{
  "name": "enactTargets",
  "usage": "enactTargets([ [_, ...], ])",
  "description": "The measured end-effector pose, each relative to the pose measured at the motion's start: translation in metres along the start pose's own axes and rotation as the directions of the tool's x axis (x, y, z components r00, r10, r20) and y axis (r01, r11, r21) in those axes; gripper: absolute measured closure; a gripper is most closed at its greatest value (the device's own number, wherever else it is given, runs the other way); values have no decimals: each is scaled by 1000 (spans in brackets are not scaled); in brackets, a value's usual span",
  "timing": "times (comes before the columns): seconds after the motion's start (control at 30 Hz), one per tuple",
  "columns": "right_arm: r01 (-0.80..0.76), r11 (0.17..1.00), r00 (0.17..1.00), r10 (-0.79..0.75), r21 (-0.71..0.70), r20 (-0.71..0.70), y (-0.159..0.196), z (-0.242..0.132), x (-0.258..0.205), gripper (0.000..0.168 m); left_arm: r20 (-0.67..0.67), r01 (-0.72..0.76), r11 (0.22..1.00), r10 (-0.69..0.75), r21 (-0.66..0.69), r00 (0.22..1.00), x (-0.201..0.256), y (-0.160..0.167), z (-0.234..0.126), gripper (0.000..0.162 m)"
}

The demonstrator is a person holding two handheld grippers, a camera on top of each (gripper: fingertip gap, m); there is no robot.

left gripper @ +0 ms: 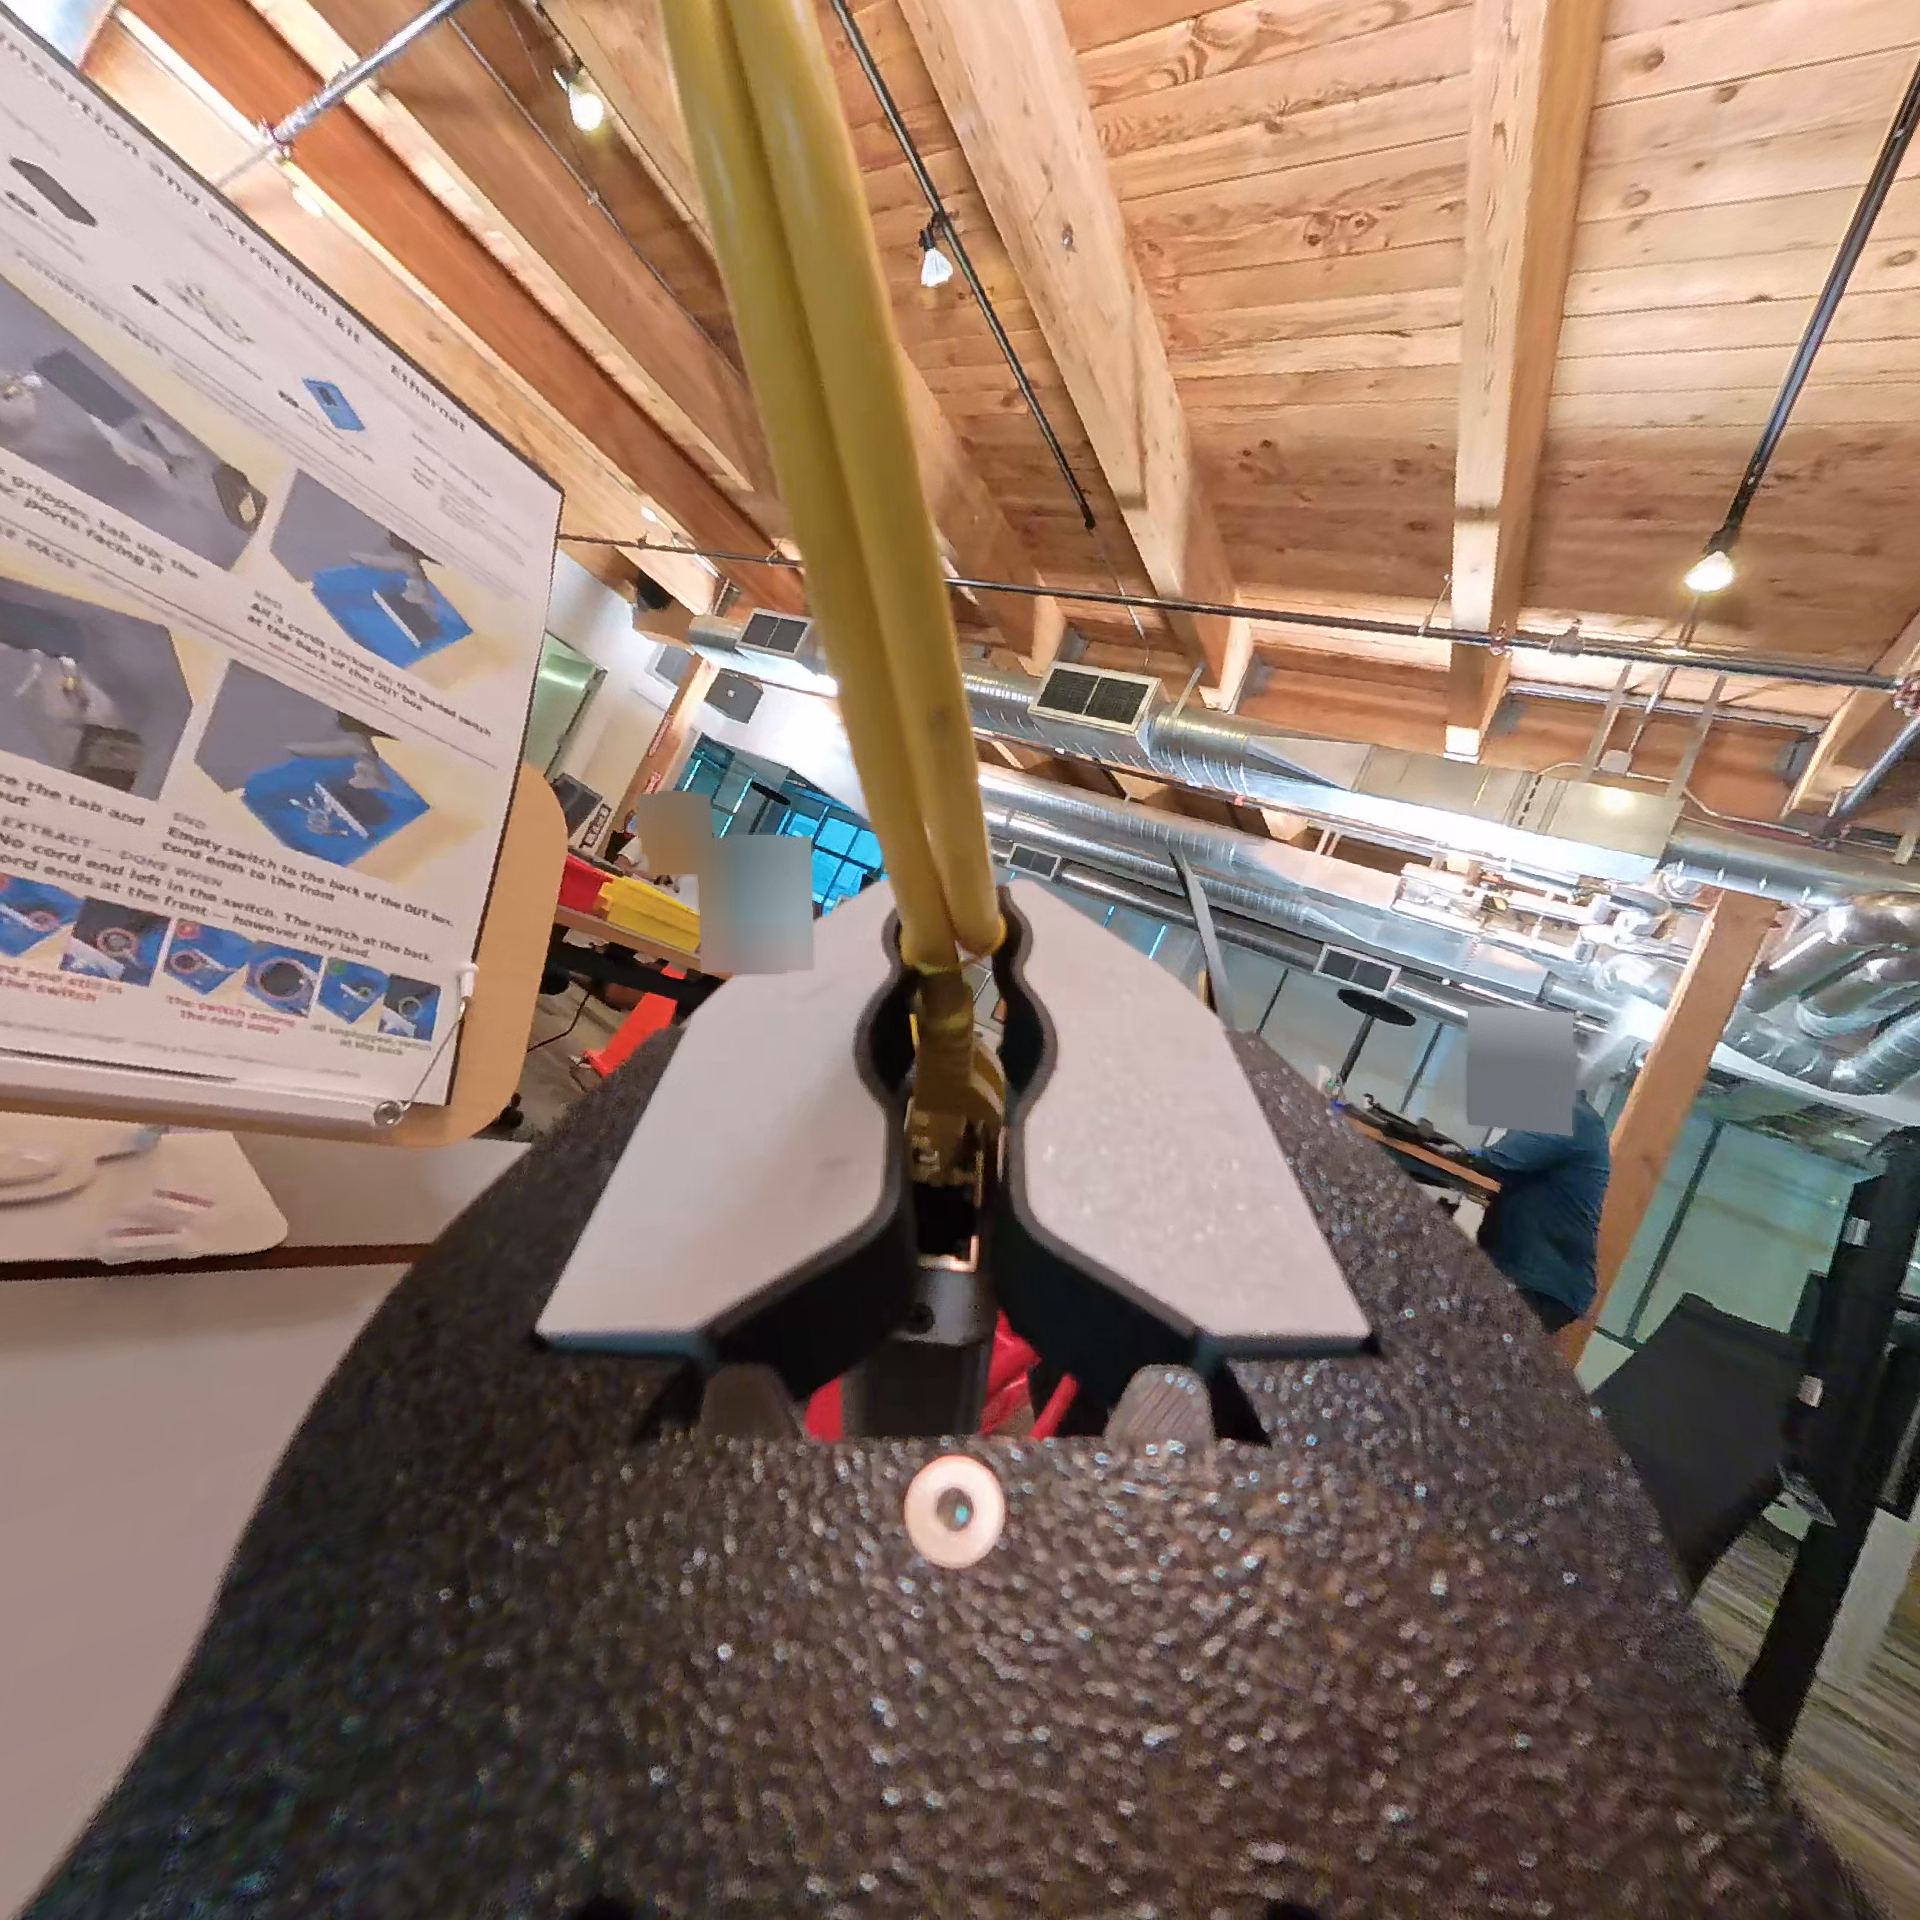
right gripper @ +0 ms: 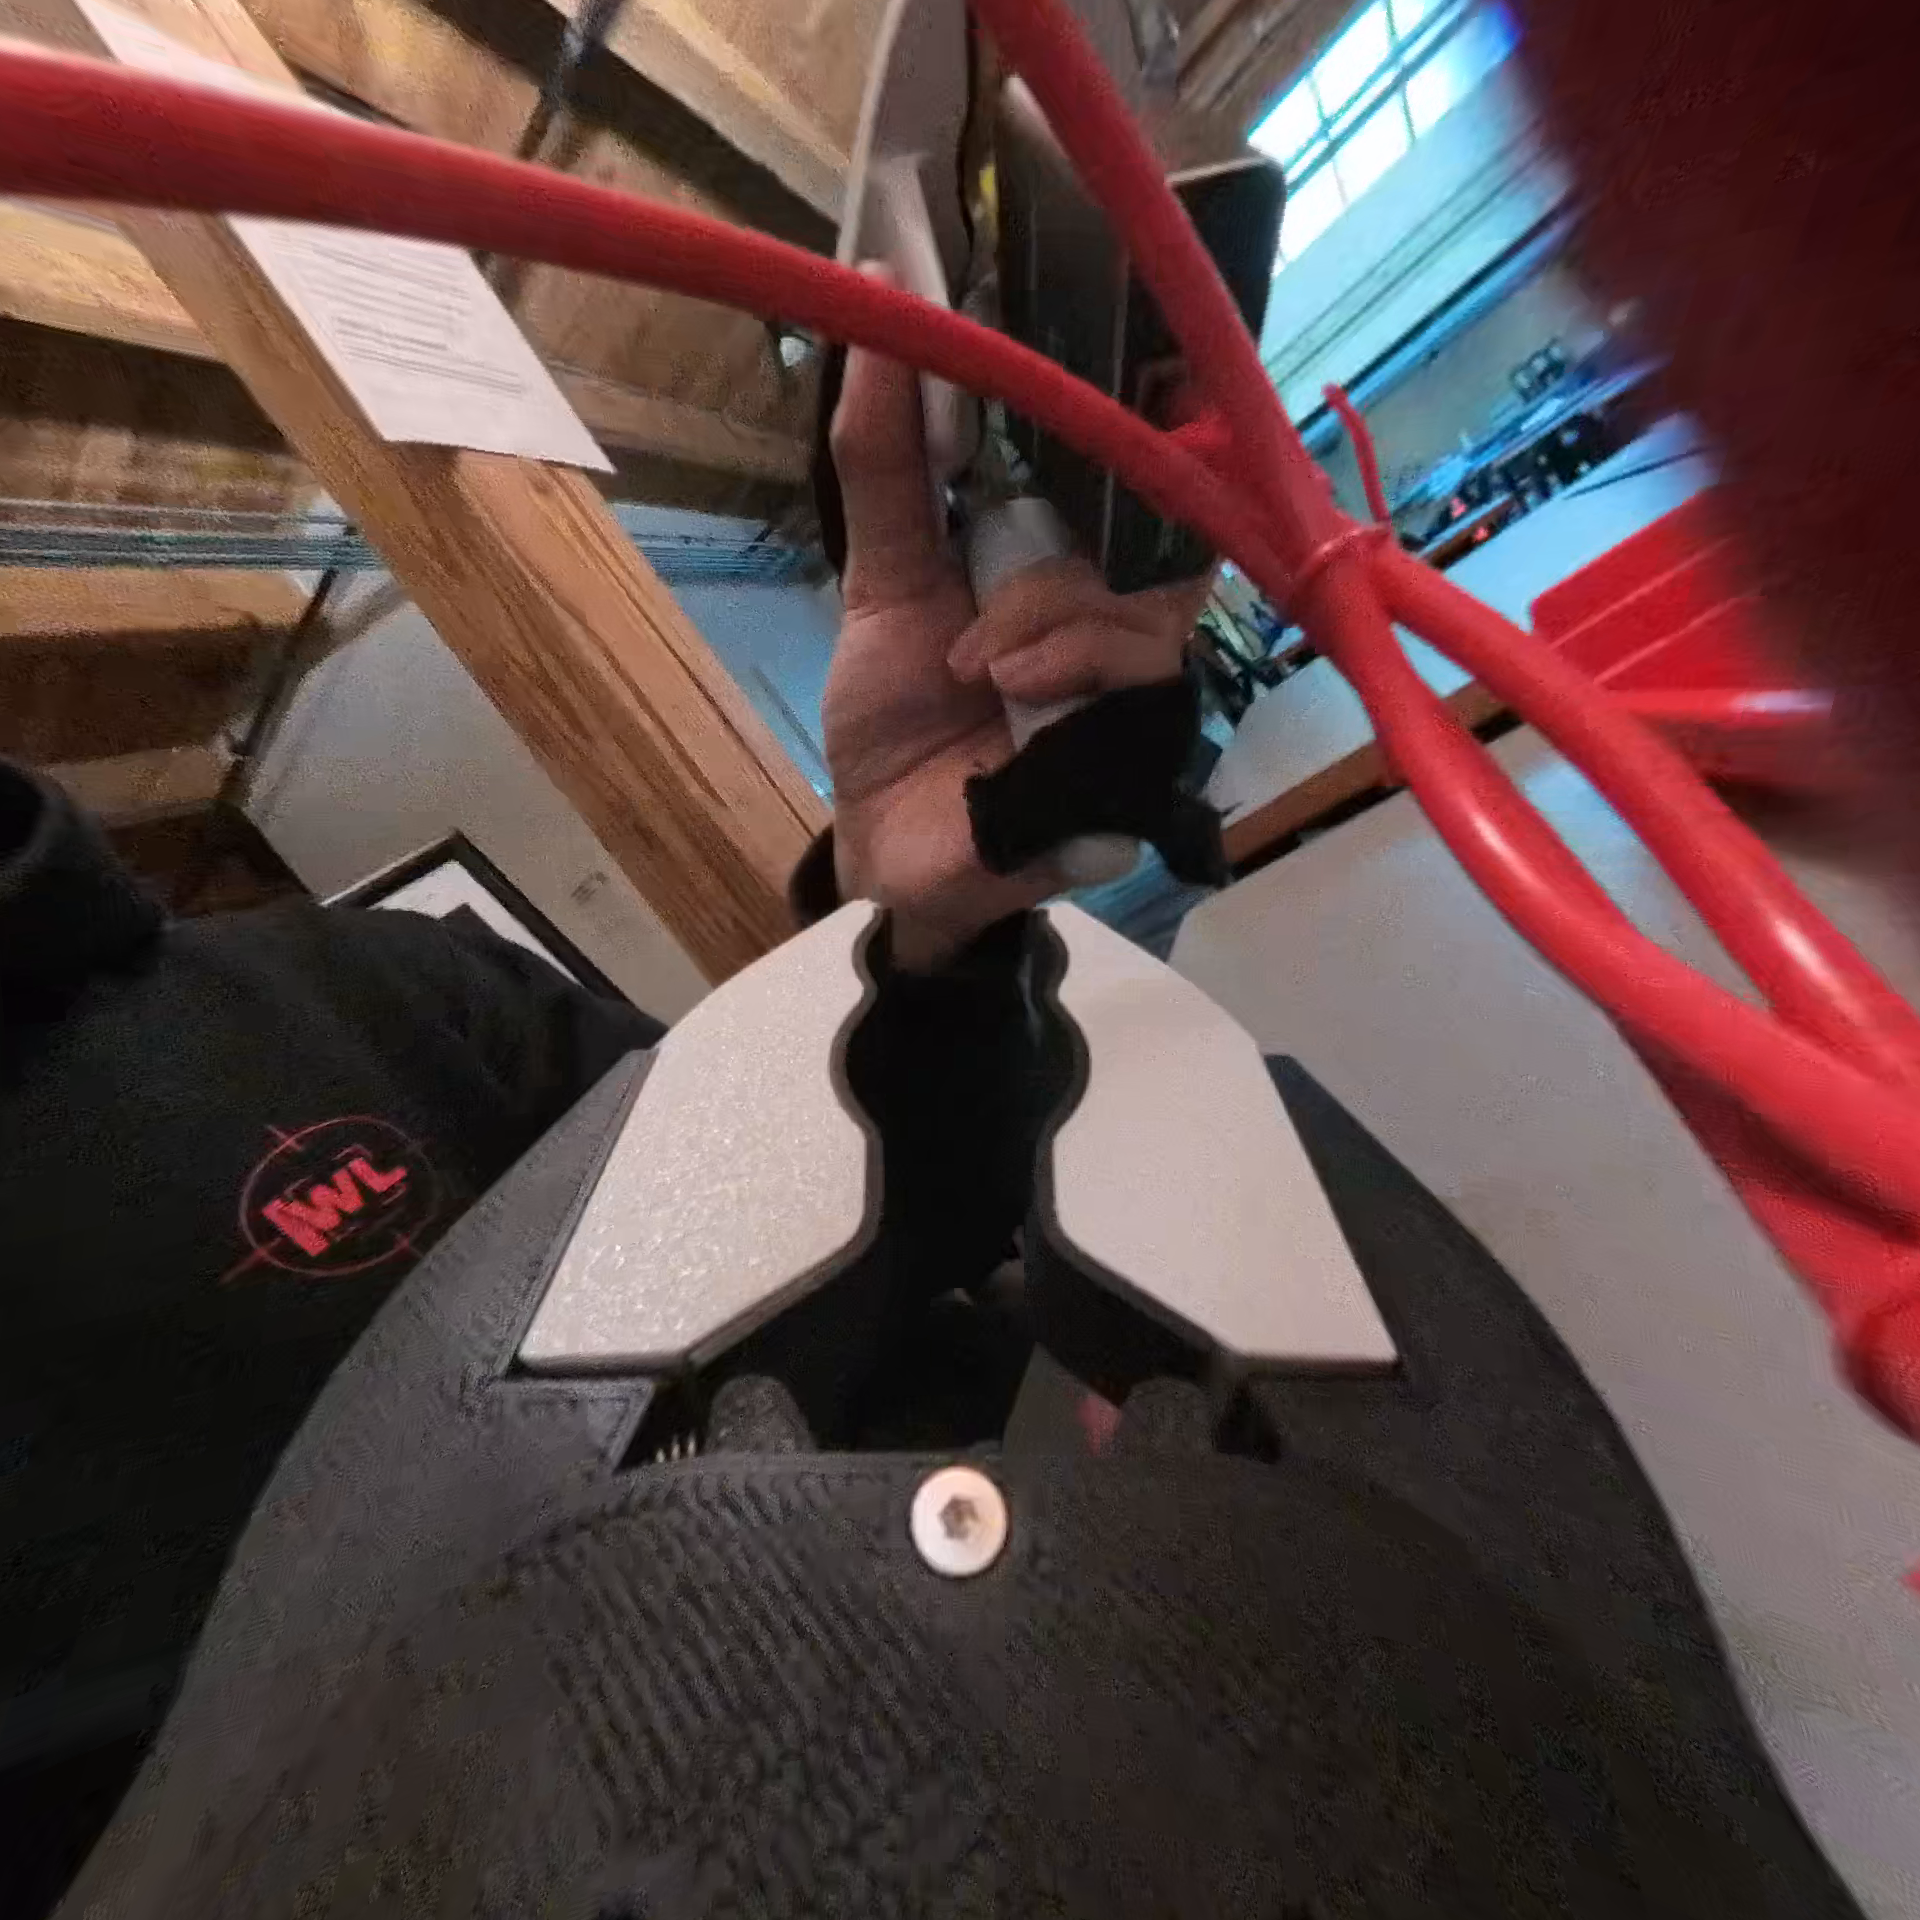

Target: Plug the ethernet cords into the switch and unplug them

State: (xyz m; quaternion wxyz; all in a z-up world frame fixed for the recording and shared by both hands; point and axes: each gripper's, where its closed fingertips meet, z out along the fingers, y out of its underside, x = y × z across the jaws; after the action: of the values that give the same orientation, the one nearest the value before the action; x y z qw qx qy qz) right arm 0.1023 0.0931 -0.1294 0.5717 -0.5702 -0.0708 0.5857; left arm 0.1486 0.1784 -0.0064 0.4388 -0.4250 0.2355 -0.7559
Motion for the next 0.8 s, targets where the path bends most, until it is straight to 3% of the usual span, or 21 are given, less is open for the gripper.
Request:
enactTargets([
  [0.07,43,990,998,-37,132,-46,-17,3,6,146,-26,29,1000,-29,8,999,5,1,0,149],
  [0.17,109,886,984,-31,451,-175,-52,-14,18,154,-30,64,997,-62,50,998,8,1,0,150],
  [0.2,126,888,978,-36,443,-207,-47,-13,23,157,-33,68,996,-66,61,997,8,1,0,150],
  [0.3,89,933,979,-18,348,-202,-30,-3,33,143,-31,84,992,-81,95,996,6,-3,-1,149],
  [0.4,101,893,990,-44,439,-137,-40,-2,20,140,-75,151,983,-144,108,987,9,-3,-3,150],
  [0.47,182,854,977,-100,487,-189,-51,-8,14,137,-98,188,979,-180,83,979,12,5,-3,150],
  [0.63,401,718,908,-231,569,-349,-78,-46,-2,157,-103,206,978,-206,-16,973,18,36,-1,150],
  [0.7,458,696,876,-248,553,-413,-84,-55,-4,168,-95,191,980,-196,-65,976,20,50,1,150],
  [0.8,468,692,870,-251,550,-424,-88,-64,-5,168,-96,183,979,-192,-93,977,23,61,2,150],
])
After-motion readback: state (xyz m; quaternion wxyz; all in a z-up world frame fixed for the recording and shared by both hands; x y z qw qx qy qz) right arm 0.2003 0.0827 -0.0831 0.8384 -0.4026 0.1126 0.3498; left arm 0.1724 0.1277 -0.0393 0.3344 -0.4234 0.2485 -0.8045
